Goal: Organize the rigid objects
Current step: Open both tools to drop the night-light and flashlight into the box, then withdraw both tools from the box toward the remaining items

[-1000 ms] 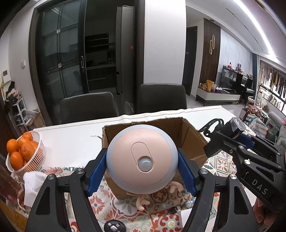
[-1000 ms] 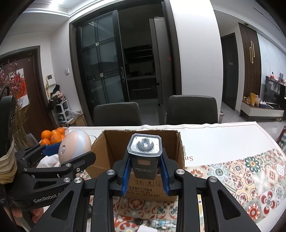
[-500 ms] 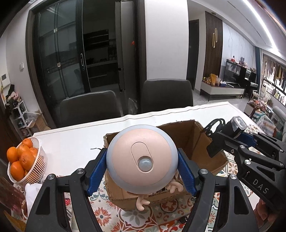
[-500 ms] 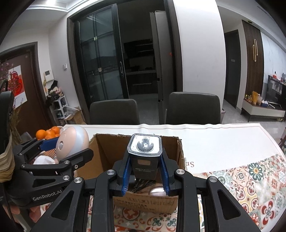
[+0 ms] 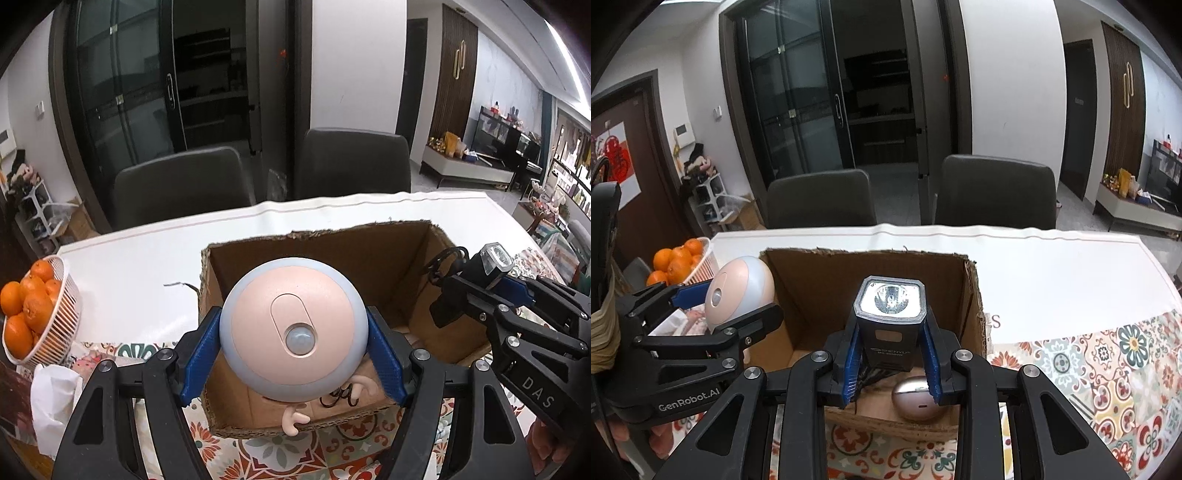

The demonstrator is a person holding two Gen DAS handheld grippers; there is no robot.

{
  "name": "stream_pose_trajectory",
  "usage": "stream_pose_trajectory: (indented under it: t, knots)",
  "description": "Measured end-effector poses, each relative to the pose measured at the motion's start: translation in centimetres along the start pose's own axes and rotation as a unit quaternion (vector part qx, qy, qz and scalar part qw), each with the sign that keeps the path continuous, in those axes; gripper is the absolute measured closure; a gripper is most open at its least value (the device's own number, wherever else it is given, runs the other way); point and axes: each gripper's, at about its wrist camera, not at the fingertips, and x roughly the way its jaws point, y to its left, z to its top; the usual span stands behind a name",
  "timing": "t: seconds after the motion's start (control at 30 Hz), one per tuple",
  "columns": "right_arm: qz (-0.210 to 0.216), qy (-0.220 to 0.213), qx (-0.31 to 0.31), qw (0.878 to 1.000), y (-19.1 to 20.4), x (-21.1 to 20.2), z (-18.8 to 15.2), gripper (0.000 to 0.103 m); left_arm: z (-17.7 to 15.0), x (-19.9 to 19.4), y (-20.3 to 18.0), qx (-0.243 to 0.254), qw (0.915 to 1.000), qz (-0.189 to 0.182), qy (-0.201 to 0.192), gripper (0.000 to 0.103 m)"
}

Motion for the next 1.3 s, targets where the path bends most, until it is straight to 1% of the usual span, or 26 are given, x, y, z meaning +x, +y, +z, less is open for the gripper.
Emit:
stream_pose_trajectory:
  t: [0.13,0.17,0.23,0.27,0.33,0.4,0.47,0.53,0.6,0.73,0.87,1.0,1.1,1.3]
  knots:
    - [0.004,0.013,0.001,1.0,-0.2,0.8,-0.2,0.072,-0.2,0.7,0.0,-0.003,0.9998,-0.004,0.017,0.029]
    - [0.003,0.013,0.005,1.0,-0.4,0.8,-0.3,0.069,-0.2,0.9,0.0,-0.004,0.9997,-0.003,0.023,0.029]
    - [0.005,0.015,0.009,1.0,-0.5,0.8,-0.2,0.068,-0.4,1.0,0.0,-0.004,0.9996,-0.001,0.026,0.029]
    - [0.003,0.016,0.007,1.0,-0.4,0.8,-0.3,0.067,-0.5,0.8,-0.1,-0.003,0.9997,-0.001,0.023,0.029]
    - [-0.003,0.014,0.003,1.0,-0.4,0.5,-0.4,0.066,-0.6,0.3,-0.3,0.0,0.9999,0.005,0.016,0.024]
    - [-0.006,0.009,0.001,1.0,-0.3,-0.1,-0.6,0.064,-0.7,-0.3,-0.6,0.004,0.9999,0.008,0.008,0.023]
    - [-0.008,0.0,0.003,1.0,-0.4,-0.8,-0.6,0.061,-0.9,-1.1,-0.8,0.005,0.9999,0.014,0.001,0.023]
    - [-0.012,-0.009,0.004,1.0,-0.5,-1.5,-0.8,0.056,-1.3,-2.0,-0.9,0.003,0.9998,0.015,-0.008,0.021]
    - [-0.016,-0.019,0.005,1.0,-0.5,-2.4,-1.0,0.055,-1.6,-2.8,-0.9,0.003,0.9998,0.012,-0.015,0.019]
    - [-0.022,-0.033,0.008,0.999,-0.2,-4.1,-1.3,0.051,-2.3,-4.1,-0.8,-0.003,0.9997,0.007,-0.023,0.019]
    - [-0.026,-0.047,0.008,0.999,0.1,-5.4,-1.9,0.048,-3.3,-5.6,-0.8,-0.001,0.9994,0.012,-0.032,0.019]
    - [-0.024,-0.053,0.008,0.998,0.7,-6.6,-2.5,0.047,-4.3,-7.1,-0.7,0.001,0.9991,0.014,-0.04,0.018]
    - [-0.022,-0.058,0.007,0.998,1.1,-7.4,-3.0,0.042,-4.9,-8.1,-0.6,0.003,0.9988,0.018,-0.045,0.018]
    - [-0.023,-0.067,0.006,0.997,1.9,-8.7,-4.0,0.04,-6.3,-9.8,-0.3,0.005,0.9982,0.025,-0.054,0.018]
